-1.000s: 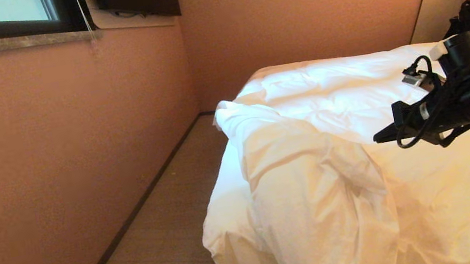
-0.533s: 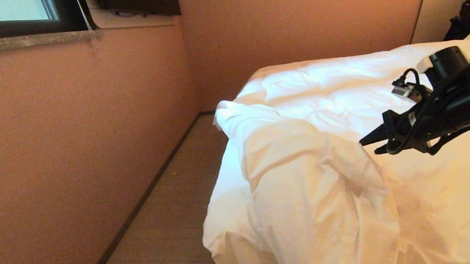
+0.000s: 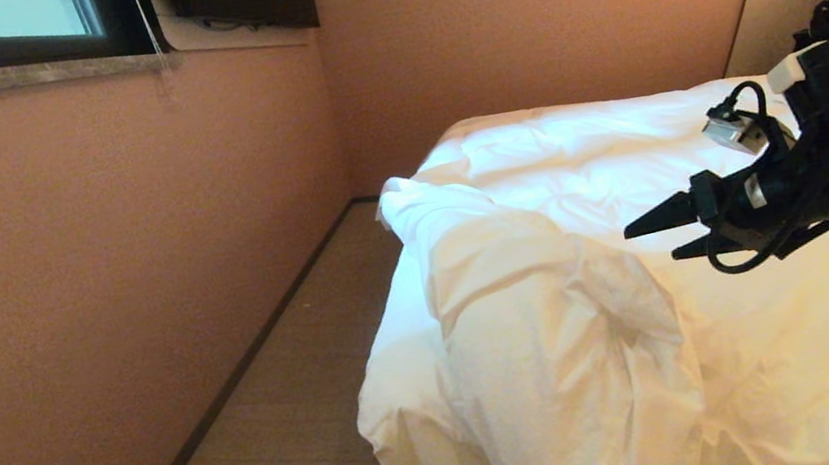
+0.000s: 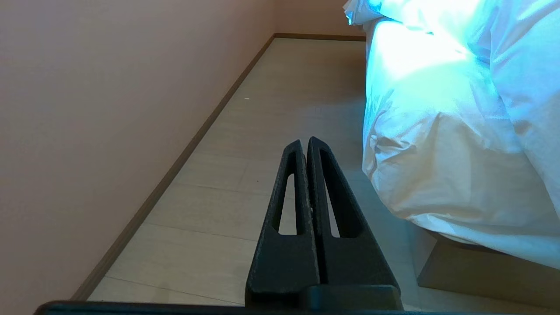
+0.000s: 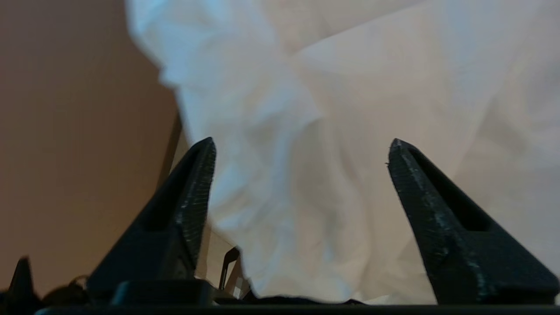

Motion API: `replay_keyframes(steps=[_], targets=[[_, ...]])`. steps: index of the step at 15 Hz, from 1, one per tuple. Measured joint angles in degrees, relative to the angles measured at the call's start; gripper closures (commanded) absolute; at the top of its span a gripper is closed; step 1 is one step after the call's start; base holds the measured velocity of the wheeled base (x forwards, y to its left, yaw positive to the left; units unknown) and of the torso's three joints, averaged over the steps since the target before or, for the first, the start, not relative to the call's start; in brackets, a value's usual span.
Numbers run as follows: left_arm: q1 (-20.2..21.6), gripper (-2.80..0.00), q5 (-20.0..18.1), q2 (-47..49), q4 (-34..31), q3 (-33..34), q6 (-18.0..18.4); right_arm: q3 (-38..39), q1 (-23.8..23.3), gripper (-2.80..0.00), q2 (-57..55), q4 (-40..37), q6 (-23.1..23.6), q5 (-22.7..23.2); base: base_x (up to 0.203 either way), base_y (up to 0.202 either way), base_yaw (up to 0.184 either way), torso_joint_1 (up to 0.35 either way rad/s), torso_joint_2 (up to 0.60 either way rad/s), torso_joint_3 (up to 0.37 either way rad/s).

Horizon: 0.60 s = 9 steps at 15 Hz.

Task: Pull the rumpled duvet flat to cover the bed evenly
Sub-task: Flatten the corners of the folded blanket

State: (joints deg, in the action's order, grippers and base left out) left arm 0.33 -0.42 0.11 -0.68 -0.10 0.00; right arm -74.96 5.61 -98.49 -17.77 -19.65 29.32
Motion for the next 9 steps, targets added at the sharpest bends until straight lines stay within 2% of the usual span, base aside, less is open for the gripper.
replay_keyframes(steps=[4,9], targets=[[0.02,0.00,-0.02,0.00,0.00,0.00,0.00,0.99,1.46,-2.80,4.34,-0.11,0.58,-0.20,0.000,0.000,0.000,0.000,0.00,0.000],[-0.02,0.00,-0.02,0.00,-0.02,0.00,0.00,0.33,-0.56,-2.80,6.93,0.26,0.65,-1.21,0.000,0.000,0.000,0.000,0.00,0.000]])
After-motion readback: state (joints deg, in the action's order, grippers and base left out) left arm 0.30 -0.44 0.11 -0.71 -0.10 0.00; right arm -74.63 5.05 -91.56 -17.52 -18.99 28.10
